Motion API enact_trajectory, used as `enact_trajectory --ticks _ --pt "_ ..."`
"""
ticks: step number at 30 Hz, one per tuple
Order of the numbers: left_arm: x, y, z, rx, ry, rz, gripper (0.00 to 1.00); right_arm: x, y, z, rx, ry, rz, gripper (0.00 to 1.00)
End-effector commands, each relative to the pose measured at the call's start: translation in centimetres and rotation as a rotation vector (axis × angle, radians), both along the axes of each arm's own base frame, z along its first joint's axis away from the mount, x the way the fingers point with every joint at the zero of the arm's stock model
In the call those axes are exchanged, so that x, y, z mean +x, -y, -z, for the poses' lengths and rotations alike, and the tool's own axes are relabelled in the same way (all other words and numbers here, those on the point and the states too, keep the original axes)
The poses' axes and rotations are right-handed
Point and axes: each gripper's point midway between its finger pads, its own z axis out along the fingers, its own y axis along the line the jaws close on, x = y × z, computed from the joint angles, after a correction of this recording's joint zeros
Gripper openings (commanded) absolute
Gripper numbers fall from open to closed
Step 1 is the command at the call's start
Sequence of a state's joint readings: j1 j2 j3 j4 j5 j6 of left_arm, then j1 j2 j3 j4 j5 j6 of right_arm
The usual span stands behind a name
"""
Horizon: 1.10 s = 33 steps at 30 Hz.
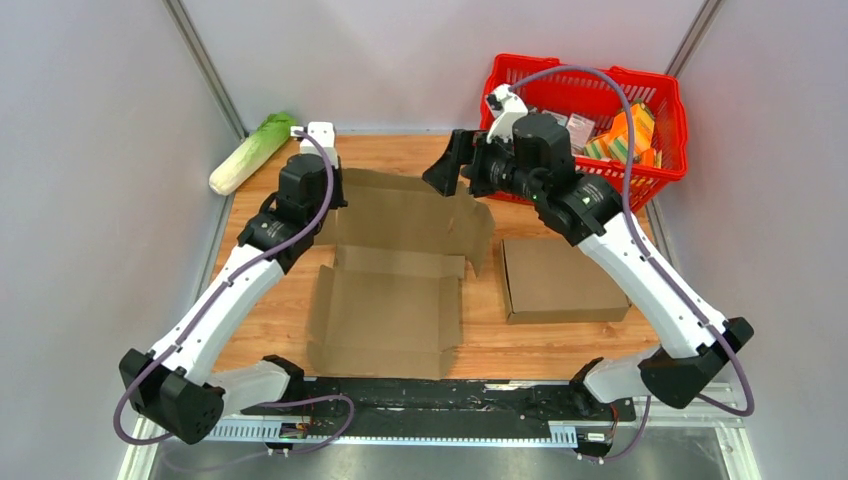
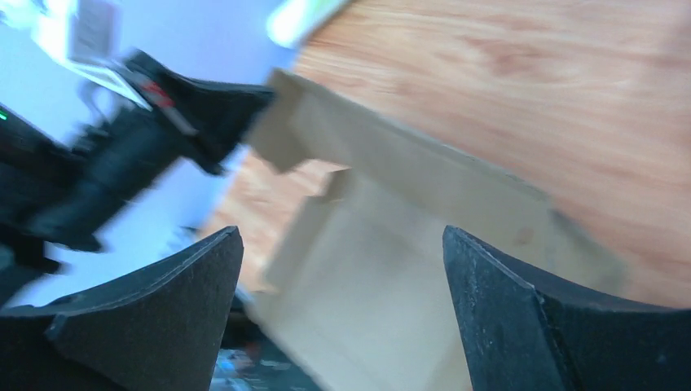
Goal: Fold the paper box
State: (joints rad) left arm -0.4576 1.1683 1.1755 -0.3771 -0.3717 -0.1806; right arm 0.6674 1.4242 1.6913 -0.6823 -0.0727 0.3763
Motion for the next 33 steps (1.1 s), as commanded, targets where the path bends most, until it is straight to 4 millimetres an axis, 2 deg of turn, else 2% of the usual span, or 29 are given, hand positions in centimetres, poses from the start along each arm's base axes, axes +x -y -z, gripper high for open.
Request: enact_trajectory --ticks 1,2,3,6,9,10,12,13,15,22,23,25,31,33 --pt "0.2 -1.1 -3.7 -0.128 0.165 -0.1 0.0 -1.6 -6.9 -0.2 0.42 -0.346 -0.039 0.96" --pt "0.1 -1.2 -3.7 -0.134 0.175 -0.102 0.0 -1.8 -7.7 0.5 0.49 -0.463 0.019 1.0" --pt "0.0 -1.2 -3.7 -0.141 0.181 -0.102 0.0 -1.9 -9.1 0.5 0.543 -0.503 0.025 1.0" --pt "-0.3 -1.3 -3.4 -0.171 0.205 -0.109 0.0 -0.8 -11.0 1.2 0.677 -0.635 0.146 1.0" --pt "-0.5 -1.4 -2.8 -0.191 0.216 -0.113 0.0 1.2 -11.5 2.3 0.788 -0.756 0.289 0.99" --pt "-0.5 -1.4 -2.5 -0.196 0.216 -0.116 0.0 2.2 -11.4 3.5 0.801 -0.786 0.367 0.99" --pt "-0.5 -1.2 -2.2 -0.209 0.208 -0.114 0.0 2.6 -11.6 4.5 0.843 -0.865 0.457 0.99" --pt "-0.5 -1.1 -1.9 -0.214 0.205 -0.109 0.0 3.6 -11.4 5.8 0.845 -0.865 0.524 0.99" --pt "-0.6 -0.9 -1.8 -0.228 0.207 -0.099 0.0 4.0 -11.2 7.3 0.84 -0.9 0.597 0.98" --pt "-1.0 -1.2 -0.6 -0.24 0.201 -0.113 0.0 6.1 -9.3 9.5 0.826 -0.857 0.802 0.91" --pt "-1.1 -1.2 -0.5 -0.244 0.201 -0.111 0.0 6.4 -9.4 8.9 0.834 -0.852 0.806 0.9" --pt "-1.2 -1.2 -0.1 -0.248 0.2 -0.112 0.0 6.6 -9.8 9.7 0.813 -0.864 0.816 0.87" --pt "-1.5 -1.8 0.7 -0.231 0.197 -0.129 0.0 7.3 -10.9 9.8 0.829 -0.872 0.817 0.73" --pt "-1.6 -1.9 0.7 -0.231 0.201 -0.135 0.0 7.4 -11.3 9.8 0.834 -0.875 0.81 0.72"
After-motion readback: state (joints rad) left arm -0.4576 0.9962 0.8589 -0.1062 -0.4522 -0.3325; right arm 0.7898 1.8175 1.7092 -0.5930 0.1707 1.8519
